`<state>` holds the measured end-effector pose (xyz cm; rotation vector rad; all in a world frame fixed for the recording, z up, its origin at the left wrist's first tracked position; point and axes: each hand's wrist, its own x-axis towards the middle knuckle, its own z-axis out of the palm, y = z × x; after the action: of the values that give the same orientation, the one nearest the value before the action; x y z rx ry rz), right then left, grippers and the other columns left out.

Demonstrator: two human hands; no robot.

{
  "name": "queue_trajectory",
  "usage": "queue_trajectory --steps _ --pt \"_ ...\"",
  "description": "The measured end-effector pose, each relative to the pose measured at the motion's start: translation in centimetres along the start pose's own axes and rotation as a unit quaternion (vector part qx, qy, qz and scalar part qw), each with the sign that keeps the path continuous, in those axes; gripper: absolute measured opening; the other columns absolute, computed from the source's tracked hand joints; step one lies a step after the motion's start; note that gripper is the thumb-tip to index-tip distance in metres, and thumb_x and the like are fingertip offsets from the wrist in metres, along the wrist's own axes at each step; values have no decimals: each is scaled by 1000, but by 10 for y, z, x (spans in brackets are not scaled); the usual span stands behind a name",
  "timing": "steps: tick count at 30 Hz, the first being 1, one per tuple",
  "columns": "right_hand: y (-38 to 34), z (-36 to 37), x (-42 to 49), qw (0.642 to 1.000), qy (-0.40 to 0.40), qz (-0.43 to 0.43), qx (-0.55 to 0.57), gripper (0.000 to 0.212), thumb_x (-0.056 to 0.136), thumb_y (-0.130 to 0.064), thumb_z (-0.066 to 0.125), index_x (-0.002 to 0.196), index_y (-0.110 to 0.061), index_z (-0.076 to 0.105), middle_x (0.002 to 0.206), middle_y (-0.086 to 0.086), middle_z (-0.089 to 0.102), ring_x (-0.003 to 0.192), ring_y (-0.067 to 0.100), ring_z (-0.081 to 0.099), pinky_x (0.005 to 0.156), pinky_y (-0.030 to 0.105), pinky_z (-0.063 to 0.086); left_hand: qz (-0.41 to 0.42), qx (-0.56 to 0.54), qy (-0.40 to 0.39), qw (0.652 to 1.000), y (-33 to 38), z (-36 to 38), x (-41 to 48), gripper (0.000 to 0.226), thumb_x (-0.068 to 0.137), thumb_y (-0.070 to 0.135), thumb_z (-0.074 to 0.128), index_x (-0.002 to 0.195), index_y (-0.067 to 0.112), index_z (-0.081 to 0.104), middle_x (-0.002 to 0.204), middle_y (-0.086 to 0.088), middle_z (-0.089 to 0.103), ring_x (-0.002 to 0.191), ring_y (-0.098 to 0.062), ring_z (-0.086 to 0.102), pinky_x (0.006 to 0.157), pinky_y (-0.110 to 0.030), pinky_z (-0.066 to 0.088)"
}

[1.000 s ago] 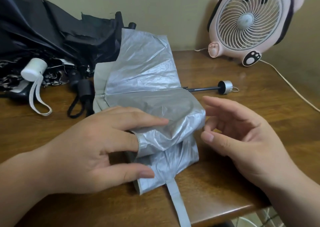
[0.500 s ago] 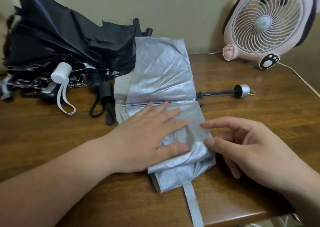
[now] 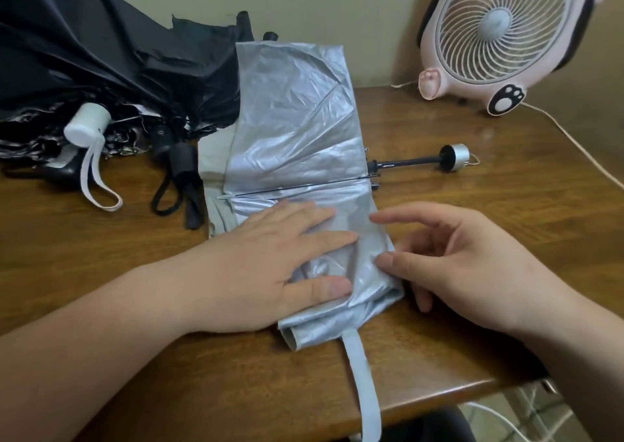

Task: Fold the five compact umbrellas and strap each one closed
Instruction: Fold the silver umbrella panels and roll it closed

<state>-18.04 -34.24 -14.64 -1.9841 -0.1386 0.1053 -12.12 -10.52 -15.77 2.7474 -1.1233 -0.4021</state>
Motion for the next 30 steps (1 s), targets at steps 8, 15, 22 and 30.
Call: queue_trajectory --steps 8,15,22,30 --pt "5 -9 -3 997 -65 0 38 27 85 -14 75 110 -24 73 78 33 65 42 20 50 43 21 42 23 84 -38 995 3 4 -3 69 75 95 -7 136 72 -29 158 28 -36 140 5 -42 121 -33 -21" --pt "18 -14 -8 999 1 -32 -38 22 90 -4 71 102 -22 74 68 6 70 45 15 55 47 22 47 28 109 -35 993 4 5 -6 78 73 99 2 137 70 -31 158 25 -39 142 0 -42 123 -39 -19" --pt "28 -12 -19 991 -42 -120 42 38 79 -21 82 116 -20 73 92 7 69 60 26 55 56 34 50 89 94 53 990 7 7 -13 82 84 93 15 157 56 2 166 26 -17 152 0 -21 127 -41 -5" --pt "37 -8 -14 982 -12 -186 -38 31 84 -7 73 111 -22 75 85 -6 68 65 18 59 64 24 49 144 91 92 981 3 10 -17 65 97 69 30 157 55 10 169 23 5 156 -3 1 125 -49 11"
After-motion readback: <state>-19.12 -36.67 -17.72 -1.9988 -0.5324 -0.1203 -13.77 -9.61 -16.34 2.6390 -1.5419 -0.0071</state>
